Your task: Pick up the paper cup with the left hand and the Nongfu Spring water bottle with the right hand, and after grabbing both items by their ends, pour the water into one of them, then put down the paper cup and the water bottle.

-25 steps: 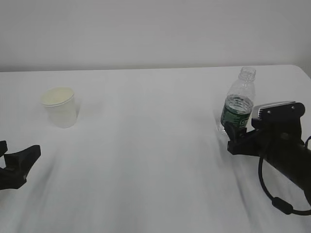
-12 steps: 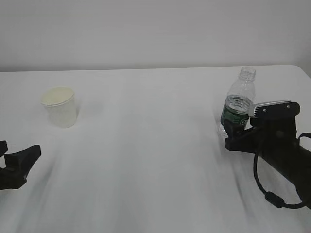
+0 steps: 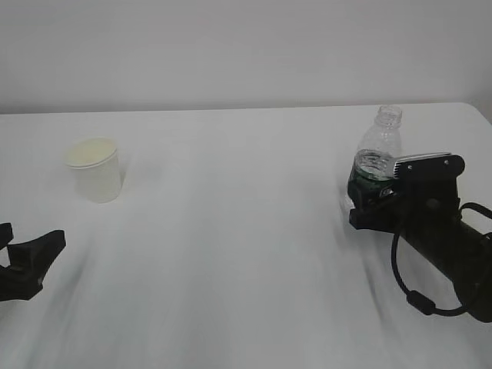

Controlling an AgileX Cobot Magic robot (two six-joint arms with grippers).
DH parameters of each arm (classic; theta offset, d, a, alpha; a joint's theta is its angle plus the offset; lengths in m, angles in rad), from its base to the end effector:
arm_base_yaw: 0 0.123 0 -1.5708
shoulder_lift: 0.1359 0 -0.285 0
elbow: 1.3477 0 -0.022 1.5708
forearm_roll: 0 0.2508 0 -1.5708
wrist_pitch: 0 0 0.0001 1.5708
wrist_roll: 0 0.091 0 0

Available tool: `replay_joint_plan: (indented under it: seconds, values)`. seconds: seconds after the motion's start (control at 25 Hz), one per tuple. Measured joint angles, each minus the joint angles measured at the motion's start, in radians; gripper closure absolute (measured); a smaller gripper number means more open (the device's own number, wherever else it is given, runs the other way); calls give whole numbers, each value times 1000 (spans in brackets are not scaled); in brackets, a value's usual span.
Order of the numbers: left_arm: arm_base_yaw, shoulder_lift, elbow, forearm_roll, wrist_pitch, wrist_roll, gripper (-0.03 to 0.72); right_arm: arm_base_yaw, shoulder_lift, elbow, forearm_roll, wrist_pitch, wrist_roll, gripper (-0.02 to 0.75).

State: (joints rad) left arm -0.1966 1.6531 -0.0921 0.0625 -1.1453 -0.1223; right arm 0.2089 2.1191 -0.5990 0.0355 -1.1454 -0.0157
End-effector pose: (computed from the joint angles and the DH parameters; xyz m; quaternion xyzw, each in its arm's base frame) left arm 0.1891 -0.0429 0.1243 0.0572 0.8112 -0.1078 0.5718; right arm 0.3172 0.0642 0.0726 -0.0743 0.7977 0.0492 0.5965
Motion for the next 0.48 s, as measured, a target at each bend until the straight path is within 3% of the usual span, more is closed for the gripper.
replay_joint_plan:
  seconds: [0.48]
  values:
    - [0, 0, 0, 1, 0, 0, 100, 0, 59, -81, 7, 0, 0, 165]
